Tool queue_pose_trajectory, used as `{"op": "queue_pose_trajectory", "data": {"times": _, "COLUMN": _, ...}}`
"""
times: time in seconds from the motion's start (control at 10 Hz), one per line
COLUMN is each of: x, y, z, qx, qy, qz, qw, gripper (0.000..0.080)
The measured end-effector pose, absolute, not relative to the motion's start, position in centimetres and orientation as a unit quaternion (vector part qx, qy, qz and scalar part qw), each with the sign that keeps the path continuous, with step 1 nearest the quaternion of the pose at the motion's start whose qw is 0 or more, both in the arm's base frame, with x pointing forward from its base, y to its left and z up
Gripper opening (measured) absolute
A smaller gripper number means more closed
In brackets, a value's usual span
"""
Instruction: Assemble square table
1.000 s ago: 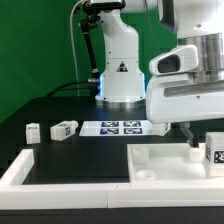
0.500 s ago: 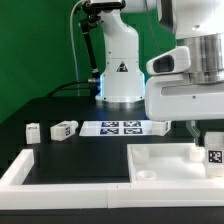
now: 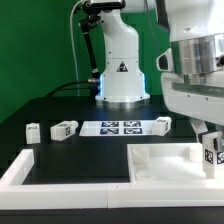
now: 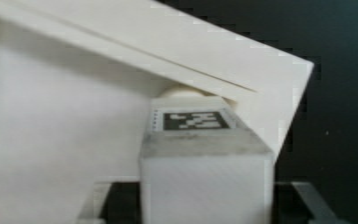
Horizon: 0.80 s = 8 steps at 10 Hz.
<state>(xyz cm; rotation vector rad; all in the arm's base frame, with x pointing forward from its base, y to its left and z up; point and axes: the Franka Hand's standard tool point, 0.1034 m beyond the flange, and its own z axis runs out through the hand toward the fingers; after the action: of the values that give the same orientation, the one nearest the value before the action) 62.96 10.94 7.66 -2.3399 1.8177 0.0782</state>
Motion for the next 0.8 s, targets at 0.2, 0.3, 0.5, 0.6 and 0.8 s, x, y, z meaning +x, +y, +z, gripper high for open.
{"op": "queue_pose_trajectory", "data": {"times": 0.2, "x": 62.73, "y": 11.22, "z": 7.64, "qx": -0.702, "qy": 0.704, "qz": 0.040, "qw": 0.099, "gripper": 0.0291}}
{"op": "queue_pose_trajectory", "data": {"times": 0.3, "x": 62.73, "y": 11.19, "z": 7.63, "qx": -0.707, "qy": 0.699, "qz": 0.039, "qw": 0.099, "gripper": 0.0296}}
{"op": "queue_pose_trajectory", "data": {"times": 0.5, "x": 61.90, "y": 11.87, "z": 7.58, "qx": -0.791, "qy": 0.605, "qz": 0.057, "qw": 0.073, "gripper": 0.0497}}
{"op": "queue_pose_trajectory", "data": {"times": 0.6, "x": 62.36, "y": 11.98, "z": 7.94, "qx": -0.855, "qy": 0.511, "qz": 0.058, "qw": 0.068, "gripper": 0.0497}}
{"op": "queue_pose_trajectory", "data": {"times": 0.8, "x": 62.81, "y": 11.95, "z": 8.08, "qx": -0.897, "qy": 0.432, "qz": 0.057, "qw": 0.074, "gripper": 0.0622}}
